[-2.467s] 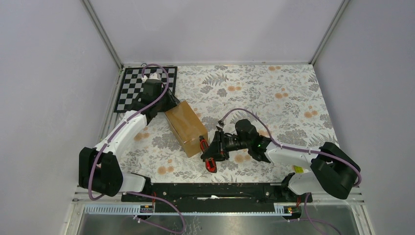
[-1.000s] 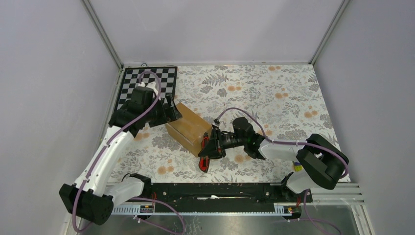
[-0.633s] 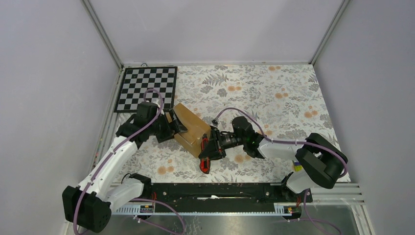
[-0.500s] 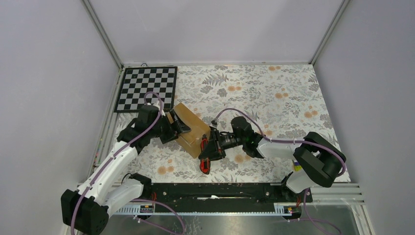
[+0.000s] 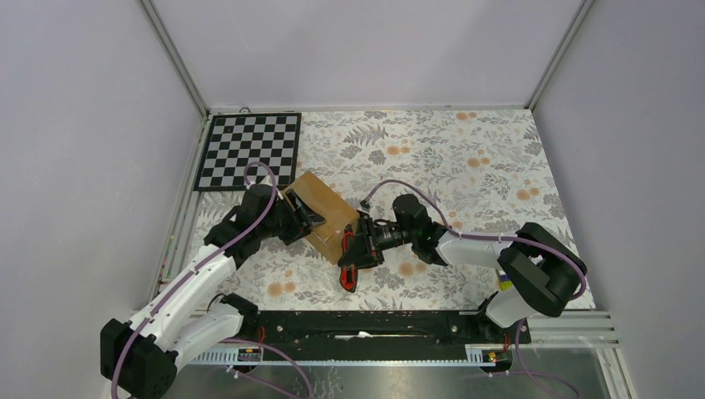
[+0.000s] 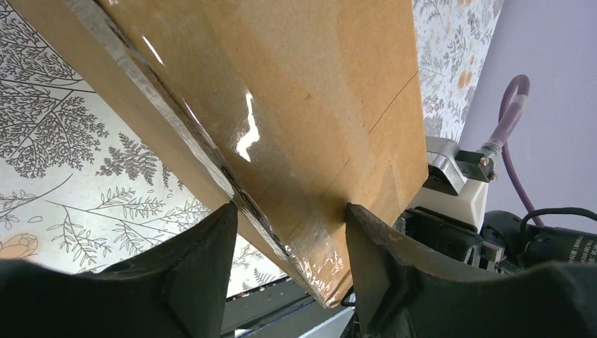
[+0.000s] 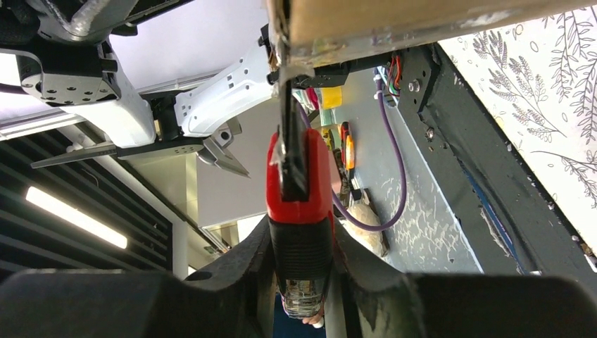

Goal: Unpack the express box
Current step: Cut the express box at the center of the board.

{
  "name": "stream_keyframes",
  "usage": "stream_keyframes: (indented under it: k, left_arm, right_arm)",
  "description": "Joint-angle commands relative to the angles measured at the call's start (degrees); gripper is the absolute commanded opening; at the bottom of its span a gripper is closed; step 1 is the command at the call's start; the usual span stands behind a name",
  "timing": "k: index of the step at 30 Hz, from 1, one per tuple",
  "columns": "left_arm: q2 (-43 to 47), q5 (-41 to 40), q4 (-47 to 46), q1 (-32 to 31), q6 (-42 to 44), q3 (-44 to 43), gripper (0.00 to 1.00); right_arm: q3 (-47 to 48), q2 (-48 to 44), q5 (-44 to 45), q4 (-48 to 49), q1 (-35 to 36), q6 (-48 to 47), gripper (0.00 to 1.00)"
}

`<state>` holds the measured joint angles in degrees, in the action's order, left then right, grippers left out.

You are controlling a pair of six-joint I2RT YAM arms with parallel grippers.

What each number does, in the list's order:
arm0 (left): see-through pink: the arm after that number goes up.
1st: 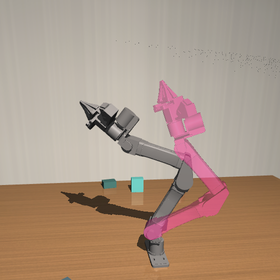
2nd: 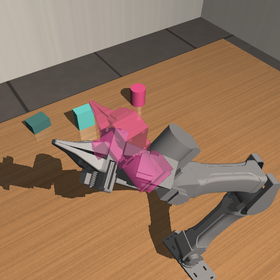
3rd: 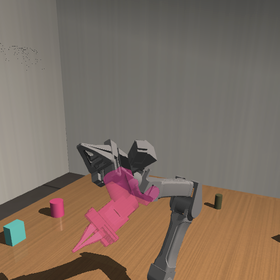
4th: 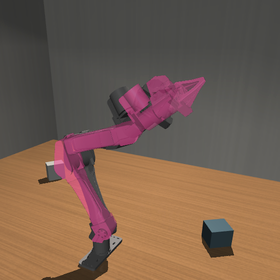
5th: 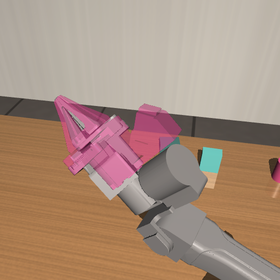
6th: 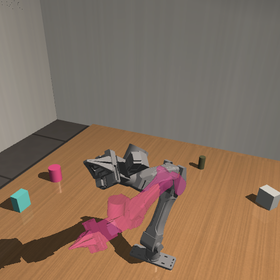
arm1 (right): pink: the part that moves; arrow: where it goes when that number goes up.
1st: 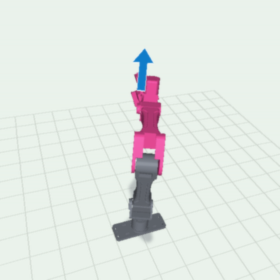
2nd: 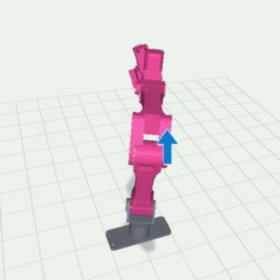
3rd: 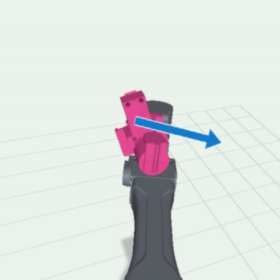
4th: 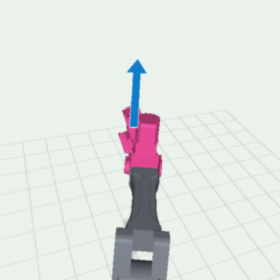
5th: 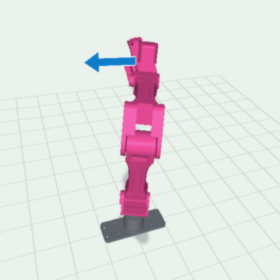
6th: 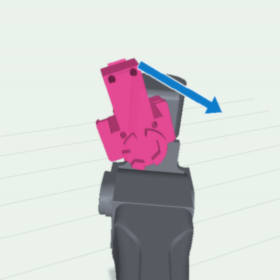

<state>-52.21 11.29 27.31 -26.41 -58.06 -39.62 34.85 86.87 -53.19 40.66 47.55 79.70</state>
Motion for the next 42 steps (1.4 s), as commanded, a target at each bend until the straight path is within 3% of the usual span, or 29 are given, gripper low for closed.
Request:
stream_keyframes:
  k: [1, 25, 31, 42]
  left_arm:
    - [1.13, 1.43, -8.77, -2.68, -5.33, 0.11, 0.54]
    - [-0.45, -4.65, -3.17, -5.26, -4.31, -3.81, 0.51]
    - [-0.50, -5.39, -1.24, -5.31, -2.41, -5.08, 0.56]
    - [-1.32, -4.76, -0.08, -5.31, -0.42, -6.48, 0.59]
  right_arm:
    - [4.22, -0.31, -4.93, -1.95, 1.74, -4.47, 0.00]
    - [3.37, -5.19, -3.68, -10.79, 1.93, -9.87, 0.00]
    - [3.05, -7.47, -2.39, -17.00, 1.47, -12.79, 0.00]
    - [0.43, -10.77, -3.20, -17.05, 1.40, -13.02, 0.00]
